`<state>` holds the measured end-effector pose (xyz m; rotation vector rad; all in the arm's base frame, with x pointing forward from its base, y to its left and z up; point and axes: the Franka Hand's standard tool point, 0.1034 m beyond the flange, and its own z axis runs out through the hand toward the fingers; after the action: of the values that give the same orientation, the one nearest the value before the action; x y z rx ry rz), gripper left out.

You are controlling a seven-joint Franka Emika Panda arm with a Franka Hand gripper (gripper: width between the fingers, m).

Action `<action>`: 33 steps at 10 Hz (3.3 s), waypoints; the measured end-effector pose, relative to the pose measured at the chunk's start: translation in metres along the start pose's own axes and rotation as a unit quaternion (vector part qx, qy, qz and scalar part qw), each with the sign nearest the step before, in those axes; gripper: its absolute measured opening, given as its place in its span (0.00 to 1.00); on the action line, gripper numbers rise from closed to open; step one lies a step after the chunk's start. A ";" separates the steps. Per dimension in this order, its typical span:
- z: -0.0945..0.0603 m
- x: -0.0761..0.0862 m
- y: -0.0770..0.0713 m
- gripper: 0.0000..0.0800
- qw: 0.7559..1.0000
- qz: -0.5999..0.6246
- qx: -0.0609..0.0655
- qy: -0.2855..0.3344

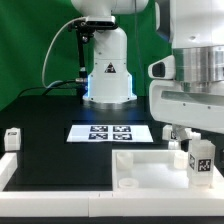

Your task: Assemble one leg

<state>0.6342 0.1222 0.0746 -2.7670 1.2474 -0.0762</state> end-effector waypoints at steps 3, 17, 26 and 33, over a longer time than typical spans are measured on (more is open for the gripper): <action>0.000 0.003 0.001 0.81 0.996 -0.091 -0.001 0.002; 0.001 0.004 0.002 0.36 0.976 0.219 0.004 -0.004; 0.000 0.010 0.006 0.80 0.998 0.064 0.007 -0.018; 0.002 0.006 0.001 0.81 0.961 -0.278 0.001 -0.004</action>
Offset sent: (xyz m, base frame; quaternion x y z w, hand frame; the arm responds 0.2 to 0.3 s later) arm 0.0040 0.0028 0.0102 -0.0130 -0.0001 -0.3801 0.9248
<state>0.6376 0.1165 0.0727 -3.0171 0.4306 -0.1071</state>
